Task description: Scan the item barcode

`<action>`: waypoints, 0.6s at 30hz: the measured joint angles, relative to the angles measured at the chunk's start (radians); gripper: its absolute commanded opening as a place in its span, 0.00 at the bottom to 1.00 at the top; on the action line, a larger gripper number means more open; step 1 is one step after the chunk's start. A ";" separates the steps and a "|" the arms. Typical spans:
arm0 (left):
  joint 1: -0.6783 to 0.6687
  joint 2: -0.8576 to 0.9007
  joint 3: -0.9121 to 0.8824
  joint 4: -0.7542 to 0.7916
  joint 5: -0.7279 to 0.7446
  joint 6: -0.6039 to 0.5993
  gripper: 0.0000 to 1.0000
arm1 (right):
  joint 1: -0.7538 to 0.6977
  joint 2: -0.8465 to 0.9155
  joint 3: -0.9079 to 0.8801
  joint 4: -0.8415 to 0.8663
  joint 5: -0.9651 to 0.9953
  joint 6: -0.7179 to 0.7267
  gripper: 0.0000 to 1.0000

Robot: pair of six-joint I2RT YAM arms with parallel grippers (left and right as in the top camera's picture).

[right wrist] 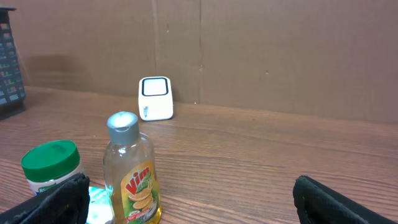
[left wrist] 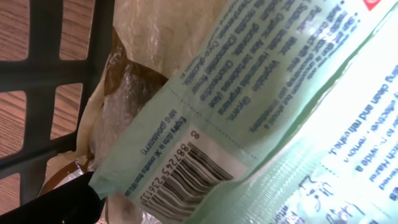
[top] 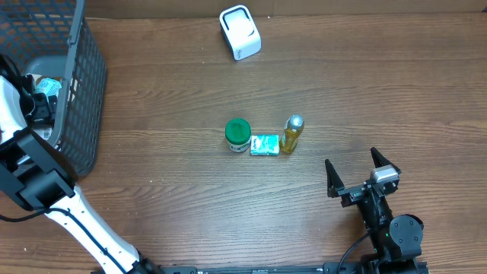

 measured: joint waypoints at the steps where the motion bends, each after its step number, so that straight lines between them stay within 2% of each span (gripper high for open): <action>1: 0.000 0.000 0.006 -0.007 0.000 0.000 1.00 | 0.000 0.000 0.000 0.000 0.000 0.000 1.00; 10: -0.017 -0.003 0.135 -0.028 0.042 -0.016 1.00 | 0.000 0.000 0.000 0.000 0.000 0.000 1.00; 18: -0.053 -0.011 0.149 0.007 0.056 -0.015 1.00 | 0.000 0.000 0.000 0.000 0.000 0.000 1.00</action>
